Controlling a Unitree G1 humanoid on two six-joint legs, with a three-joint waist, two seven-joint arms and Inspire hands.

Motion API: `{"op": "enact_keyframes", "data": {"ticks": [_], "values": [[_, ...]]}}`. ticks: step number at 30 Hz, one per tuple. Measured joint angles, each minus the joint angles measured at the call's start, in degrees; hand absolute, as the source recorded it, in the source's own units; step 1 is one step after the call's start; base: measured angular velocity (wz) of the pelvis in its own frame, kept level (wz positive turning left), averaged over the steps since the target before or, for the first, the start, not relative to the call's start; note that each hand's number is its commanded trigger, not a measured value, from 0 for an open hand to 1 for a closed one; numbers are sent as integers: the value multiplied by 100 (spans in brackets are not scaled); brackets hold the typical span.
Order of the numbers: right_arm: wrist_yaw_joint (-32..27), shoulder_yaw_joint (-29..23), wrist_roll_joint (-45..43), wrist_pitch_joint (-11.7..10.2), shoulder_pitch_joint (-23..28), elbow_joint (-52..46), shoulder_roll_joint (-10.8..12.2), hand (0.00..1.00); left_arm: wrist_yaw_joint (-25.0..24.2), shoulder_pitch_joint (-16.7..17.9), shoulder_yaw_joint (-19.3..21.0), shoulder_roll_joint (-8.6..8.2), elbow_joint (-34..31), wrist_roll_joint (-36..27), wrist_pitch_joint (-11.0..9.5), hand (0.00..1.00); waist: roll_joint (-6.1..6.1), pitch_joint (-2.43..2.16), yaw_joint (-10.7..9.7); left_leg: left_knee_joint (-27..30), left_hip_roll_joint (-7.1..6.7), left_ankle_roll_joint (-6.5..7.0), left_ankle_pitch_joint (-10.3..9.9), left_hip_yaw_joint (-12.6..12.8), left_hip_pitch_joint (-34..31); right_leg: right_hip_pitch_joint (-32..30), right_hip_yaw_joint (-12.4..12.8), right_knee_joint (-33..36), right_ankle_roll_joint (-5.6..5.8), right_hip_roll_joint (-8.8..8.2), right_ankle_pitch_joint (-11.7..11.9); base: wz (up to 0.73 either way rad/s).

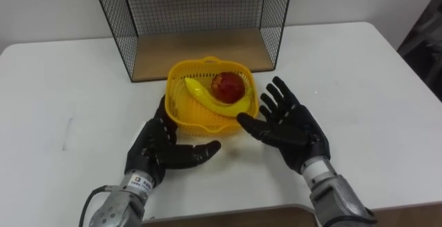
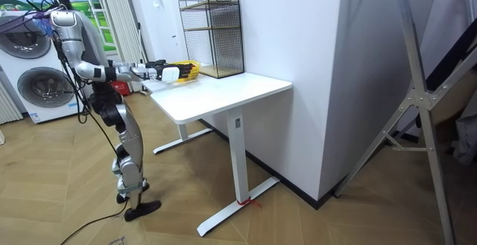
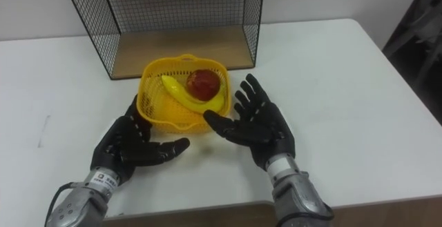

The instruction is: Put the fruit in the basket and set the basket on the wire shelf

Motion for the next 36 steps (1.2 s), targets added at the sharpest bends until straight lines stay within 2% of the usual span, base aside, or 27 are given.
{"op": "enact_keyframes", "data": {"ticks": [7,12,17,19,21,26,33,36], "values": [[-2,2,-62,0,1,0,-3,0,0,1,-1,0,2,-1,2,0,-33,-6,7,-4,0,-1,1,-9,35,34,-3,-7,0,4,0,0],[-12,7,-771,-1,5,0,1,0,5,3,-6,-34,0,170,7,0,-101,-18,74,0,-1,-2,1,-13,51,67,-5,-14,0,16,0,0],[-26,2,-960,-1,-2,29,-32,0,39,-6,-3,-39,0,263,18,0,-146,-28,112,5,2,-2,1,-24,63,122,-23,-16,0,-4,0,0],[-32,4,-999,0,-1,67,-30,0,44,-23,0,-38,0,263,49,0,-148,-23,116,4,1,-2,1,-25,71,133,-26,-19,0,-6,0,0],[-37,4,-1006,1,-1,106,-30,0,46,-54,8,-38,1,263,100,0,-149,7,123,2,2,-2,1,-26,99,163,-29,-21,0,-6,0,0],[-32,4,-1179,9,-2,120,-29,0,49,-126,8,-41,1,262,141,0,-139,36,139,-4,1,-2,1,-34,89,160,-37,-18,0,-4,0,0],[-11,13,-1188,20,-112,300,-23,0,52,-199,9,-67,2,262,182,0,-141,49,161,-5,0,-2,1,-83,50,157,-58,-18,0,-4,0,2],[-9,55,-1198,105,-236,486,-23,0,53,-217,8,-72,2,257,220,0,-146,52,172,1,-2,-2,1,-91,47,162,-68,-19,0,-6,0,0]]}}
